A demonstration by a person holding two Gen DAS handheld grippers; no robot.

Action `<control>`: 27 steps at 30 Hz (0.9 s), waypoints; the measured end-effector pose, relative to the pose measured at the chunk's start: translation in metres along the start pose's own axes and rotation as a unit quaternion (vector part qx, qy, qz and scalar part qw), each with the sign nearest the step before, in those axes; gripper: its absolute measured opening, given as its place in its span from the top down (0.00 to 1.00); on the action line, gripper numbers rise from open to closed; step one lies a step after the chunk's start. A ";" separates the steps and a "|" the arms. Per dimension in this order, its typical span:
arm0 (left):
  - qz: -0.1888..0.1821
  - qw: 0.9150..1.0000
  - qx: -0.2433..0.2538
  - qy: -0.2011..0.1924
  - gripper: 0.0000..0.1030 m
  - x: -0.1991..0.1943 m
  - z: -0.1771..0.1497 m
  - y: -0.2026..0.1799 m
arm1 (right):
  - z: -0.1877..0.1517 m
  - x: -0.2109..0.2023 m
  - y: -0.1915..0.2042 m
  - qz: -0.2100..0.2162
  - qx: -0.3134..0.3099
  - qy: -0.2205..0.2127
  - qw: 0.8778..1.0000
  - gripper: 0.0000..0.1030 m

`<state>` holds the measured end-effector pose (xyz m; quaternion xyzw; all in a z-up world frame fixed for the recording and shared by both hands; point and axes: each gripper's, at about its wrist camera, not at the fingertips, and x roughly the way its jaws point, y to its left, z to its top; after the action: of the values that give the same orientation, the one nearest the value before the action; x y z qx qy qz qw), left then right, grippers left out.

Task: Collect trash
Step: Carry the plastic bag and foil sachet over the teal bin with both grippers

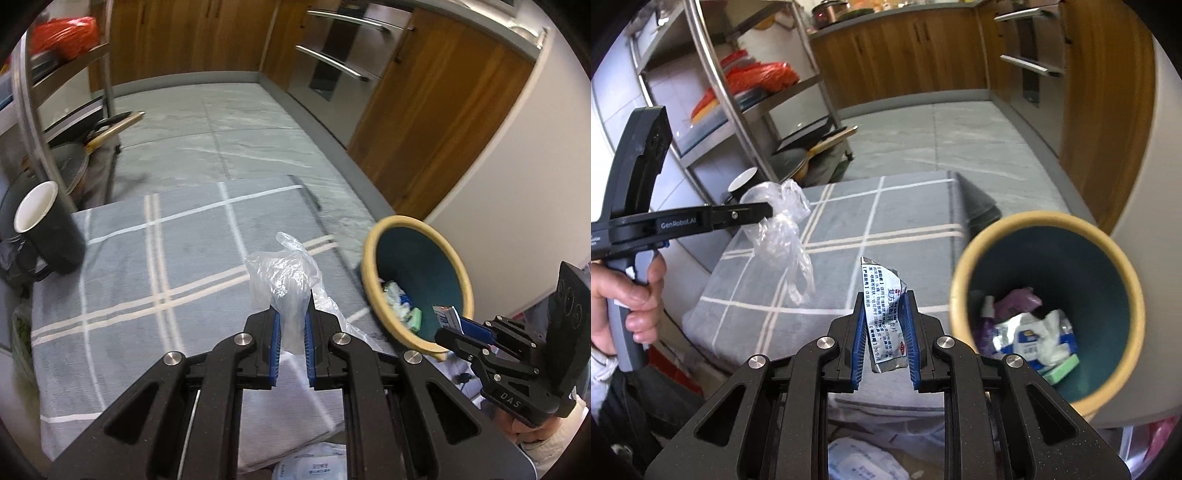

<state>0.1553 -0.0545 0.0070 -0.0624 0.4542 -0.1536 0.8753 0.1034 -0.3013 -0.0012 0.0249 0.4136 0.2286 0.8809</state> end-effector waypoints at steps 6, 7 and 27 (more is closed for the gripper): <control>-0.026 0.999 0.029 0.007 0.91 0.017 0.005 -0.043 | -0.005 -0.021 -0.022 -0.018 0.014 -0.023 0.999 0.80; -0.028 0.999 0.034 0.008 0.91 0.020 0.006 -0.049 | -0.005 -0.024 -0.024 -0.021 0.017 -0.025 0.999 0.80; -0.076 0.992 0.096 0.039 0.90 0.096 0.019 -0.156 | -0.029 -0.046 -0.104 -0.072 0.125 -0.039 0.989 0.80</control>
<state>0.1893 -0.2338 -0.0176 -0.0059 0.4649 -0.2648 0.8448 0.0969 -0.4177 -0.0115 0.1140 0.4049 0.1101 0.9005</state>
